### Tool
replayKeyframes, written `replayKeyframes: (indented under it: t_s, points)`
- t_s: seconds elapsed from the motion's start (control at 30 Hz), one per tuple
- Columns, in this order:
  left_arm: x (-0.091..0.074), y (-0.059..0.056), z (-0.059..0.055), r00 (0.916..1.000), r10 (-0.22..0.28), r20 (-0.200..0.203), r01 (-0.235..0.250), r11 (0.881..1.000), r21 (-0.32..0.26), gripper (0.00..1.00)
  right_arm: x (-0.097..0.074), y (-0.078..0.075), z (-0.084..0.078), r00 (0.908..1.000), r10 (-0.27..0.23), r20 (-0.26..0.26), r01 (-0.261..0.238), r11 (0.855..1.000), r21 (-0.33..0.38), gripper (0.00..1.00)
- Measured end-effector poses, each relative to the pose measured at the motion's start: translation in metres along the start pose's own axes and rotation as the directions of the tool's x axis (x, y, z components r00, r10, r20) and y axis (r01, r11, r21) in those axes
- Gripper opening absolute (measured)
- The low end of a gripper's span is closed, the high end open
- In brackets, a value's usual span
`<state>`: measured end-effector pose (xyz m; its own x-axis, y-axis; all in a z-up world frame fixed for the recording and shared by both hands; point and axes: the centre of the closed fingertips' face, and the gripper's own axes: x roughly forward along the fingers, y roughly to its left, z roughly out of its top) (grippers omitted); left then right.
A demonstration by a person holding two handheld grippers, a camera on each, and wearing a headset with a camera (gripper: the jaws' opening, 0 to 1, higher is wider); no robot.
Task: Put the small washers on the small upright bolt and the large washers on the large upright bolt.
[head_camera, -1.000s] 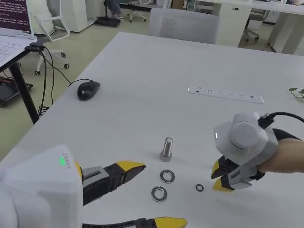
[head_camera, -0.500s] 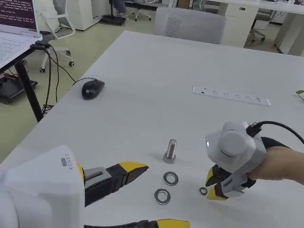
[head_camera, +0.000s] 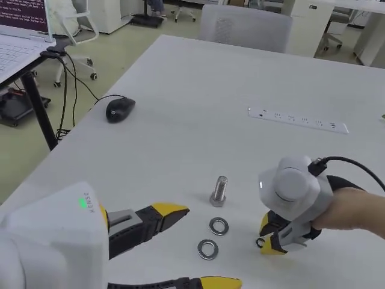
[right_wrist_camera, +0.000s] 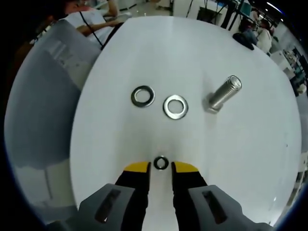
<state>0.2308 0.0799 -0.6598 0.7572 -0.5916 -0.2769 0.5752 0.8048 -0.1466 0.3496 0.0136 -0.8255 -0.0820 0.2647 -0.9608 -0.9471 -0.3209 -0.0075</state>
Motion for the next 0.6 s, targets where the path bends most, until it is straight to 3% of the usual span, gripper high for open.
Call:
replayKeyframes:
  t_s: [0.6]
  points:
    - [0.0011,-0.0014,-0.0027,1.0000,0.004,0.000,-0.004,1.000,-0.004,0.59,0.0009,0.0009,0.0001,1.0000,-0.004,-0.004,0.004,1.000,-0.020,0.14]
